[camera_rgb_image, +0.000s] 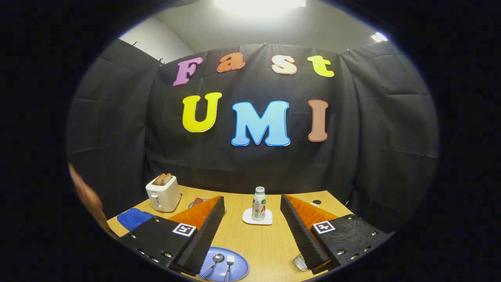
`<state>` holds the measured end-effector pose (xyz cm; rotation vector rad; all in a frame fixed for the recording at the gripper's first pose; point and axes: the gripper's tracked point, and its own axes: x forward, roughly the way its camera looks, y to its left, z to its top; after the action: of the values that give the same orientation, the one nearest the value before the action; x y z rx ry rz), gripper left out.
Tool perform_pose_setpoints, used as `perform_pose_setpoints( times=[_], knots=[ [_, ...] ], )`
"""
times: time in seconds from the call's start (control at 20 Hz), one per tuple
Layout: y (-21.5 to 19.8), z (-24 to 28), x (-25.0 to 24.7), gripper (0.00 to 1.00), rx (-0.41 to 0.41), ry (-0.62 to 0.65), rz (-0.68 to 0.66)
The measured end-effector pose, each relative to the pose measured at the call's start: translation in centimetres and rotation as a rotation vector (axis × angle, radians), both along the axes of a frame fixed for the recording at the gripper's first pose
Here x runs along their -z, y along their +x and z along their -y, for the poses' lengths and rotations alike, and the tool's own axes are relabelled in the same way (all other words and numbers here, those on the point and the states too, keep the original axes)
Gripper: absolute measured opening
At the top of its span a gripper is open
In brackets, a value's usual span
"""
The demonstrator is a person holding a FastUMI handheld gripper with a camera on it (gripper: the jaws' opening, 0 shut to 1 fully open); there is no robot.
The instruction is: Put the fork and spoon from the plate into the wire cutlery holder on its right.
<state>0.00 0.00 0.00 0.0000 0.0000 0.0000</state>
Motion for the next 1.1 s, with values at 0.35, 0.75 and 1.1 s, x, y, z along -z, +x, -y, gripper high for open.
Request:
perform_pose_setpoints(
  times=[0.35,0.75,1.1],
  knots=[
    [0.5,-1.2,1.8,0.93,-0.049,-0.043,-0.068],
    [0.3,-2.9,6.1,0.91,-0.089,-0.067,-0.226],
    [-0.6,-3.8,9.9,0.89,-0.103,-0.088,-0.361]
  ],
)
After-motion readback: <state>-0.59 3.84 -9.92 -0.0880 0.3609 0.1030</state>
